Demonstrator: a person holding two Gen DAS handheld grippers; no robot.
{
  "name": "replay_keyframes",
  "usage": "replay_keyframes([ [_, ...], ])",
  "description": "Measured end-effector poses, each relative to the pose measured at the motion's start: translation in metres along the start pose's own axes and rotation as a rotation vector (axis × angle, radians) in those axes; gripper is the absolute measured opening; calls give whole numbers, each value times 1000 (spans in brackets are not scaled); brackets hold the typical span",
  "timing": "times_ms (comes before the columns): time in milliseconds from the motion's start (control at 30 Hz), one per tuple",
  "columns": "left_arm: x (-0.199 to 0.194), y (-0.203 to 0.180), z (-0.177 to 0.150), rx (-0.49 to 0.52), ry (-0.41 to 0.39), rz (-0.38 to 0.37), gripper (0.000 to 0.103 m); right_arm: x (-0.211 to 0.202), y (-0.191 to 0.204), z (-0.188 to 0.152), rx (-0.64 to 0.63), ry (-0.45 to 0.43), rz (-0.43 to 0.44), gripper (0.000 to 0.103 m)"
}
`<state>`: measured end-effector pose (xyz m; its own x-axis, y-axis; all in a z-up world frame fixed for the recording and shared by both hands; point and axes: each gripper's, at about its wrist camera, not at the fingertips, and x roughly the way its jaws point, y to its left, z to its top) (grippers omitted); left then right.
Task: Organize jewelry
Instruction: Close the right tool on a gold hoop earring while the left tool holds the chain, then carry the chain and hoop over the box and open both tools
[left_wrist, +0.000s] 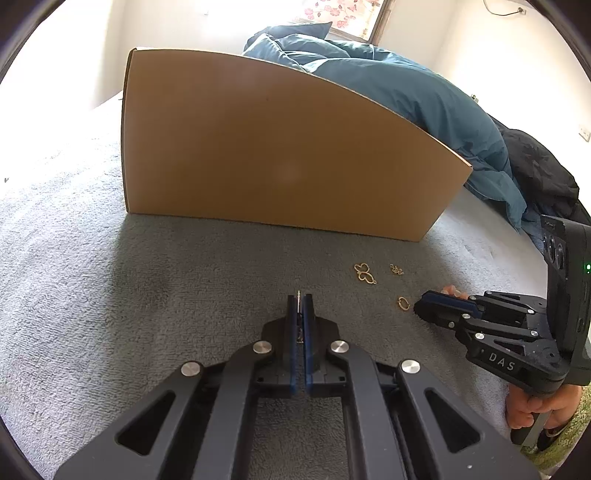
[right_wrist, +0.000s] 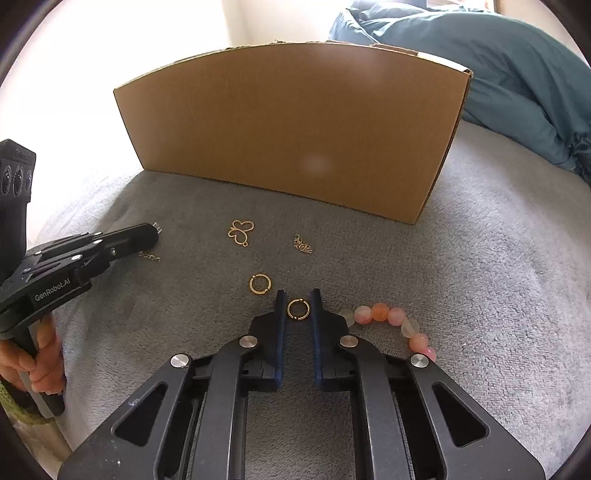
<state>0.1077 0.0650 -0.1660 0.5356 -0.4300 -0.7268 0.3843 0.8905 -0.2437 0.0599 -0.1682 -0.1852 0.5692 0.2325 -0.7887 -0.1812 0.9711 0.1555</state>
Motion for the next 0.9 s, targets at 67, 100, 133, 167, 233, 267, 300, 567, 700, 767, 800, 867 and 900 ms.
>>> replay_keyframes([
  [67, -2, 2, 0, -4, -6, -8, 2, -4, -3, -1, 7, -4, 2, 10],
  [100, -3, 2, 1, -8, -11, -14, 2, -7, -6, -1, 11, -6, 3, 10],
  [133, -6, 5, -1, -11, -15, -18, 2, -8, -7, -1, 17, -10, 3, 10],
  [167, -9, 7, -1, -14, -21, -24, 2, -11, -8, -1, 21, -14, 4, 10],
  [233, -15, 8, 0, -20, -30, -36, 2, -18, -12, -1, 36, -26, 8, 10],
  [267, -18, 10, 1, -25, -36, -45, 2, -21, -13, -1, 41, -32, 10, 10],
  [300, -24, 11, 2, -32, -43, -57, 2, -24, -13, -1, 47, -40, 13, 10],
  [567, -73, 15, 26, -48, -118, -124, 2, -68, -22, 3, 86, -109, 41, 10],
  [700, -99, 7, 55, -18, -169, -159, 2, -93, -25, 25, 96, -170, 75, 10],
  [767, -108, 1, 75, -3, -197, -184, 2, -104, -24, 42, 86, -210, 91, 10],
  [800, -109, -3, 84, 3, -207, -193, 2, -110, -24, 50, 82, -229, 100, 10],
  [867, -111, -8, 103, 15, -222, -203, 2, -120, -23, 74, 75, -273, 120, 10],
  [900, -109, -11, 117, 20, -226, -207, 2, -124, -26, 86, 76, -291, 132, 10],
])
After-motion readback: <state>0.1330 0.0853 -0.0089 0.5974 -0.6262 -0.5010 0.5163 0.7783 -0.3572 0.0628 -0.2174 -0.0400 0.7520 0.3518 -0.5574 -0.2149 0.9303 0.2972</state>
